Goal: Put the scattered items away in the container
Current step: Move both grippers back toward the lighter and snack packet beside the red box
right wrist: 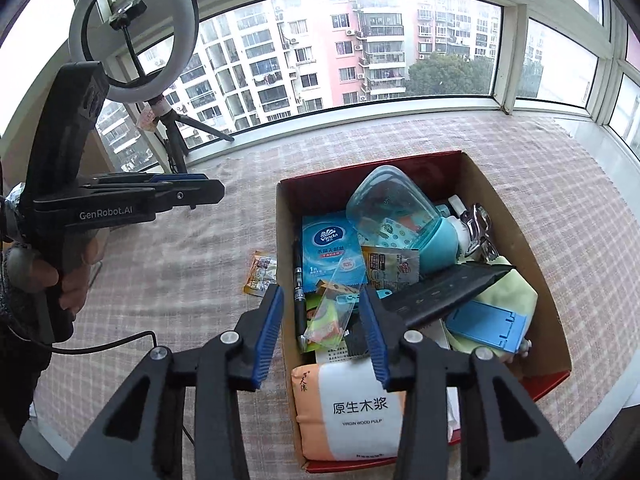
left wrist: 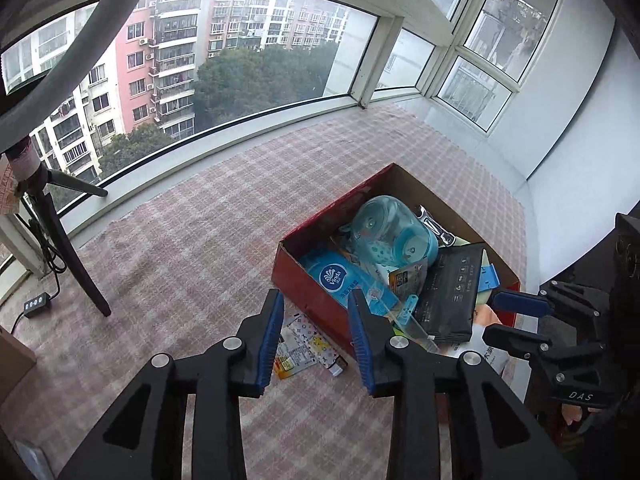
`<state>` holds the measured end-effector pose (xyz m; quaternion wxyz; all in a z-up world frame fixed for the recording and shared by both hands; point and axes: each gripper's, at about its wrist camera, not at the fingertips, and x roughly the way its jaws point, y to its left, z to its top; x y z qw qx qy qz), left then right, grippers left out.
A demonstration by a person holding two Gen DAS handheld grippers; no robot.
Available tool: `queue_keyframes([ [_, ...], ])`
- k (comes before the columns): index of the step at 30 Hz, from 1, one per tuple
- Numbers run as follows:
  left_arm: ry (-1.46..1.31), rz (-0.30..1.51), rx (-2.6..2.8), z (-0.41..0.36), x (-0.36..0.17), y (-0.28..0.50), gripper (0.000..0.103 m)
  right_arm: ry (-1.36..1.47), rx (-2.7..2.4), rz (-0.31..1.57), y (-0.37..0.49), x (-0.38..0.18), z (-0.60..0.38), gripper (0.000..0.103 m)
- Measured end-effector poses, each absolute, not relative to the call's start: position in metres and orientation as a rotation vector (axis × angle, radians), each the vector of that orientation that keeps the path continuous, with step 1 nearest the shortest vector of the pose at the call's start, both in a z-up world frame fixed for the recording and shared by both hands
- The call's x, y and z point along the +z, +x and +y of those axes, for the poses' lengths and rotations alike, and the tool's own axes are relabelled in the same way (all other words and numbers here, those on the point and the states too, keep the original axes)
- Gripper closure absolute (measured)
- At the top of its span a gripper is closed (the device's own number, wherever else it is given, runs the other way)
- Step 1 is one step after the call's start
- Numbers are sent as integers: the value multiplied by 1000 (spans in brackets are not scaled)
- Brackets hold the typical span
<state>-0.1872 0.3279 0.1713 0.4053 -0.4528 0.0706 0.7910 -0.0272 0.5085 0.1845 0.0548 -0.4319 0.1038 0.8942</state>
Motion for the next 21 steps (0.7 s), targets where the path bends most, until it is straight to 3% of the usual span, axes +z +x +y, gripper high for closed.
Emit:
queue_keyframes([
  [6,-1113,177,2168,214,189,-178,62,-1286,2837,252,-32,208,466,49],
  [11,-1169,197,2347,113,171,-163,47,-1277,2905,56,-43,207,412,43],
  [16,-1288,193,2445,33,134,-143,44,-1341,2898,94,-53,176,379,42],
  [21,-1347,97,2436,4,110,-127,44,-1409,2831,267,-51,135,378,42],
])
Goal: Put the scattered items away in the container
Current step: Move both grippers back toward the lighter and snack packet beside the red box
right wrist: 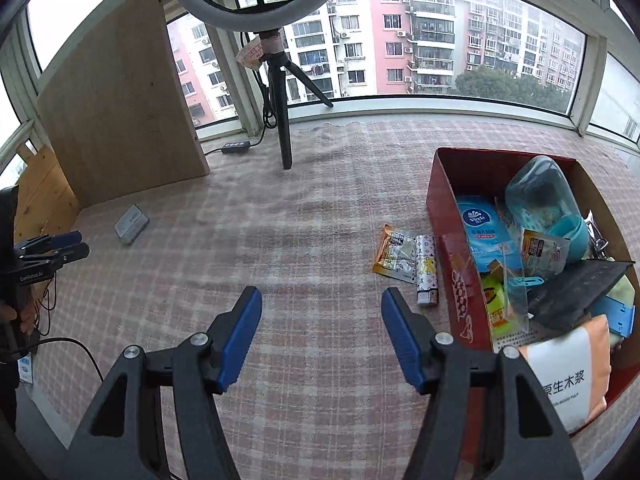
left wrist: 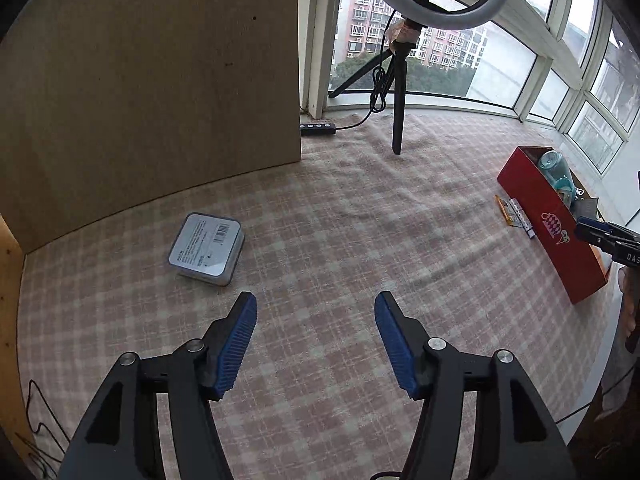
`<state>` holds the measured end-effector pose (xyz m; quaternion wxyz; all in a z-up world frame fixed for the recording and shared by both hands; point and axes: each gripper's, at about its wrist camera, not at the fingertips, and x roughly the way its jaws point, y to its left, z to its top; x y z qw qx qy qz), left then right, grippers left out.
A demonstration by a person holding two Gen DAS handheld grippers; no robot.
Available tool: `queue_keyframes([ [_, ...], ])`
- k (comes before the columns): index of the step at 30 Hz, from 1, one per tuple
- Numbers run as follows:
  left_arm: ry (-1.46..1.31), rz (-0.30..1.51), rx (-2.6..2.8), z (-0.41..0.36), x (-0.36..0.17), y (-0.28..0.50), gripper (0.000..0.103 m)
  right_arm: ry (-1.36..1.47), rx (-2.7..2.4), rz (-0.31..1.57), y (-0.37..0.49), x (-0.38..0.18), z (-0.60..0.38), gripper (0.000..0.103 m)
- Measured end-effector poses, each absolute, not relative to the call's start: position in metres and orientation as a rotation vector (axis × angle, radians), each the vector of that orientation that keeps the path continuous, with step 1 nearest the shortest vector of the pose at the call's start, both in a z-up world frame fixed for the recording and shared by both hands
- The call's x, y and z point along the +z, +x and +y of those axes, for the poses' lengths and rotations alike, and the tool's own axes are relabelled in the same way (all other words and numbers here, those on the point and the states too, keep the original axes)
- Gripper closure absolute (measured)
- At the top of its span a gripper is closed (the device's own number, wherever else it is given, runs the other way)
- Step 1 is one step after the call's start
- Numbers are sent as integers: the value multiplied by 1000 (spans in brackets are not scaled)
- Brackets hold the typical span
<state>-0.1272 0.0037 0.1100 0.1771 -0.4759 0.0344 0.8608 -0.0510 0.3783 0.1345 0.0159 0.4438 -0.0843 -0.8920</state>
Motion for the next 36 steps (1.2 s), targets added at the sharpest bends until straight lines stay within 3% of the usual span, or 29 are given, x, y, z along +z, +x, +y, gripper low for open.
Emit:
queue_keyframes([
  [8,-1297,36,2171,114,86,-144,48,1414,-2842,-549,-19,108,406,42],
  [13,-1322,-24,1960,218,60,-179,60,1439,-2884,-600,-10,92,411,42],
  [19,-1395,30,1841,302,24,-199,60,1449,-2916,-634,-12,74,418,48],
  [26,-1400,58,1817,335,17,-203,61,1425,-2949,-662,-25,65,422,52],
  [32,-1402,57,1772,346,16,-202,88,1407,-3018,-740,-42,57,423,53],
  [33,-1403,57,1764,346,16,-202,97,1399,-3034,-761,-45,56,424,53],
  [36,-1398,15,1733,343,17,-204,97,1391,-3077,-804,-54,54,424,53],
])
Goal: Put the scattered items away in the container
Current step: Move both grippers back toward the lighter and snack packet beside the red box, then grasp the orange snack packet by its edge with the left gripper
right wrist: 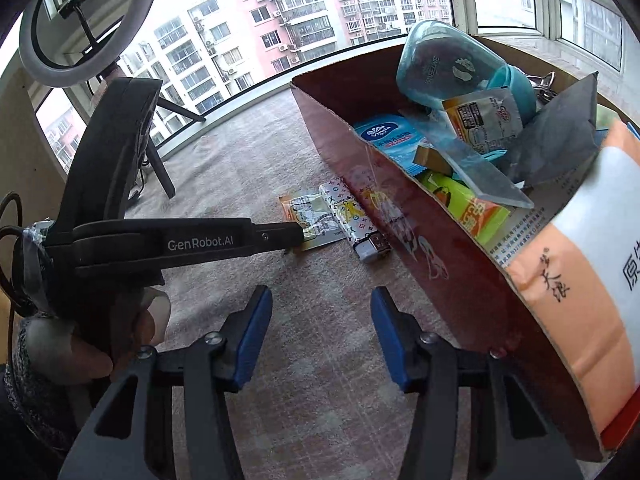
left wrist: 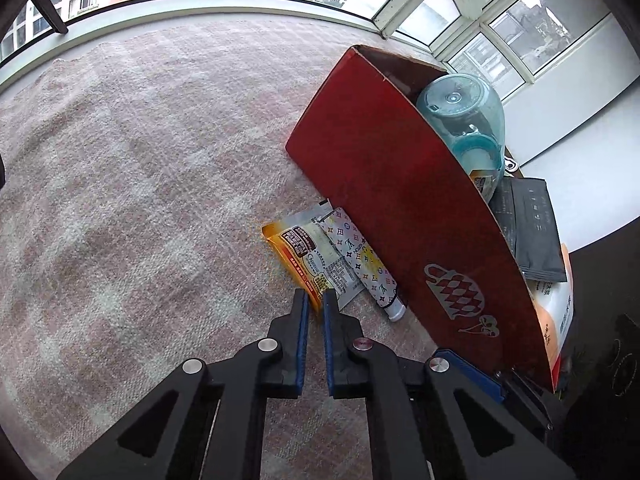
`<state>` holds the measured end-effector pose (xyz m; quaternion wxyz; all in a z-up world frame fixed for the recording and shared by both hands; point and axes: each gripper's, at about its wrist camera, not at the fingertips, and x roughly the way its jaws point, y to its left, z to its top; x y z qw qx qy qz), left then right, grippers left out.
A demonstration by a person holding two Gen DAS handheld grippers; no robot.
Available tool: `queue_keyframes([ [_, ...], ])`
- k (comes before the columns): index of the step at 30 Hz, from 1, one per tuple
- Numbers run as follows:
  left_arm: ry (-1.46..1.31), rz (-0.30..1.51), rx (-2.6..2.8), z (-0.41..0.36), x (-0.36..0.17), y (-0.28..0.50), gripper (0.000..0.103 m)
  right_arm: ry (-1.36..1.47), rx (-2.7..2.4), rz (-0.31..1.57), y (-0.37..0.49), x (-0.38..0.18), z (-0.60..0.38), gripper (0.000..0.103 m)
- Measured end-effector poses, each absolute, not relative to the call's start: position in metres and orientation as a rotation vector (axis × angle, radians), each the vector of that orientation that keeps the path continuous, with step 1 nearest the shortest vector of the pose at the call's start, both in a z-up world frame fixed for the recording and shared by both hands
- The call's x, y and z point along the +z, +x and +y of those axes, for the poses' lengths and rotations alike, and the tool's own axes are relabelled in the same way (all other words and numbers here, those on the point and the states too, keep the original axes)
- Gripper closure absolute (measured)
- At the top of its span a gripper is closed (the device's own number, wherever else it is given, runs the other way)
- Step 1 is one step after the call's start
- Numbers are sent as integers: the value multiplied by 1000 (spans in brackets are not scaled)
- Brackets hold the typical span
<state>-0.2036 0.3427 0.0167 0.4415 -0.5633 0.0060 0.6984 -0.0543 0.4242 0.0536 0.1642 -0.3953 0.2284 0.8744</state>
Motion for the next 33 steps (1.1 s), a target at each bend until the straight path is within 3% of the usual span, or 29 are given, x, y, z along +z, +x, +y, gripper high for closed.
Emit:
queue_keyframes([
  [13,-1333,-65,1630,345,38,-205,99,-1078,2407,611,-84,38,427,56],
  [19,-1399,-106,1617,354,35,-213,95,-1084,2398,626,-86,32,432,63],
  [26,-1354,-15,1663,357,41,-197,101,-1077,2406,630,-84,31,437,75],
  [33,-1323,41,1685,356,53,-185,101,-1091,2422,609,-82,41,436,78],
])
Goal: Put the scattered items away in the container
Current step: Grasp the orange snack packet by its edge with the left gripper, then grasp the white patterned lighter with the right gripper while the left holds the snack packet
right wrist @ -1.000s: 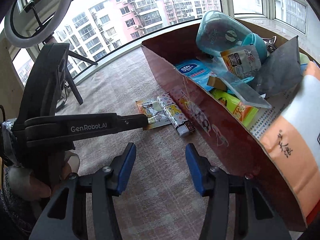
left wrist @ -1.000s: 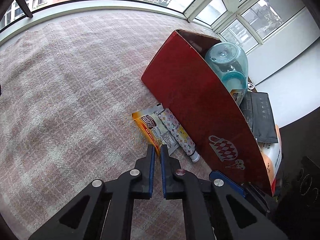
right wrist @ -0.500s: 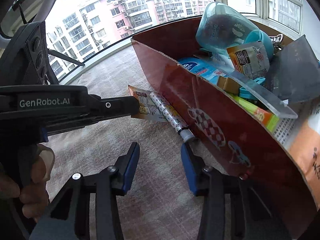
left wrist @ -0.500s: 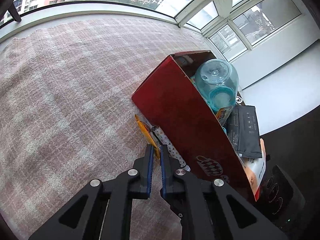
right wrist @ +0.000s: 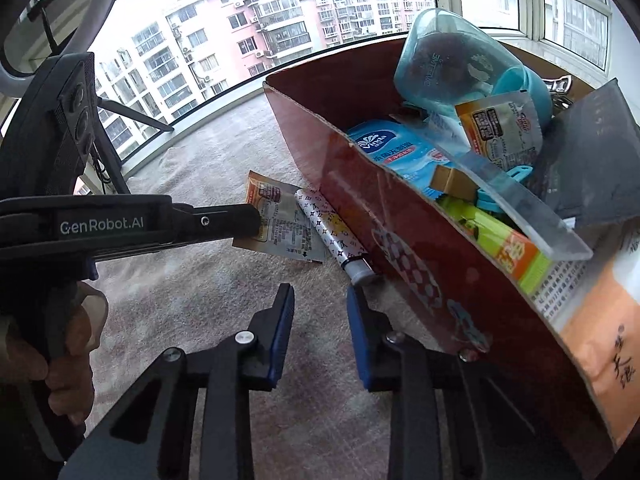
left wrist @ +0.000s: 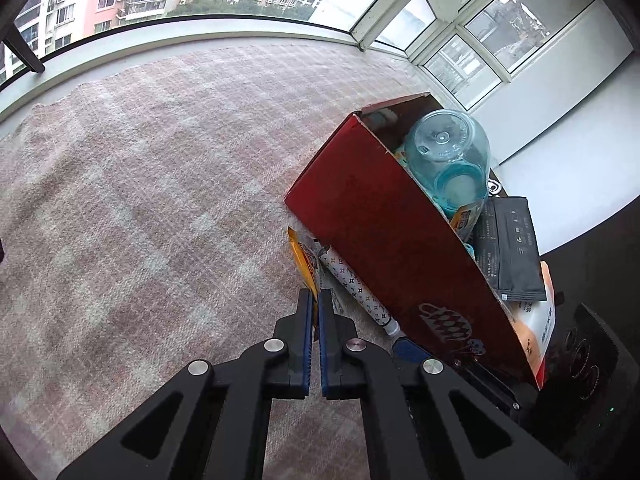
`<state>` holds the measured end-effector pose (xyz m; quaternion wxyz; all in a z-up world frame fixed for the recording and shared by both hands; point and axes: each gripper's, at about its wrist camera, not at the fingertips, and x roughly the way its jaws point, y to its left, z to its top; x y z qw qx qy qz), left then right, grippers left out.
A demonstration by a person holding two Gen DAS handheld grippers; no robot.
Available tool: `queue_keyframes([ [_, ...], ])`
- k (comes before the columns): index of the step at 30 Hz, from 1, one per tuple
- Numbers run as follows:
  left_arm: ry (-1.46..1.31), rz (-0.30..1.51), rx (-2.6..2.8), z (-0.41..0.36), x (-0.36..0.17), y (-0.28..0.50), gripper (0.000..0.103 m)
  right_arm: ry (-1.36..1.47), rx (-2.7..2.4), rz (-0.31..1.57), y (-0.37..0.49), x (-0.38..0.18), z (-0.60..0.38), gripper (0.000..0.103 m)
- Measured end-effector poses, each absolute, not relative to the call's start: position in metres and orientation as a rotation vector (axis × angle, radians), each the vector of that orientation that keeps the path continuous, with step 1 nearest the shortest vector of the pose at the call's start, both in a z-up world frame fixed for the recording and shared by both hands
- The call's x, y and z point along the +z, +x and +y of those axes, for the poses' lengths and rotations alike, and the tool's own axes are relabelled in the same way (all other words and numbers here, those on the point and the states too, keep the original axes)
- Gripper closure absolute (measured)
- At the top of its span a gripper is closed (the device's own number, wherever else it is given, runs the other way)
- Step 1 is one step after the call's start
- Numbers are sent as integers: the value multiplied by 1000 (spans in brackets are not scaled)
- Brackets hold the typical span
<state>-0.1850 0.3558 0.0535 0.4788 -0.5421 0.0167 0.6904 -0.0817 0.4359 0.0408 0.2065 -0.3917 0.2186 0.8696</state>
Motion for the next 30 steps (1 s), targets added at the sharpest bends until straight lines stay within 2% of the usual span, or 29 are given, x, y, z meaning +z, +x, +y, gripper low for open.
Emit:
queue_keyframes([
  [6,-1310,22,1652,358,57,-173,101,-1100,2373,500,-88,42,429,76],
  [22,-1250,89,1642,355,74,-154,101,-1099,2404,627,-103,30,436,75],
  [27,-1249,95,1651,350,78,-151,101,-1109,2409,582,-96,37,437,75],
  [30,-1252,97,1652,342,69,-181,102,-1128,2393,537,-97,36,433,74],
])
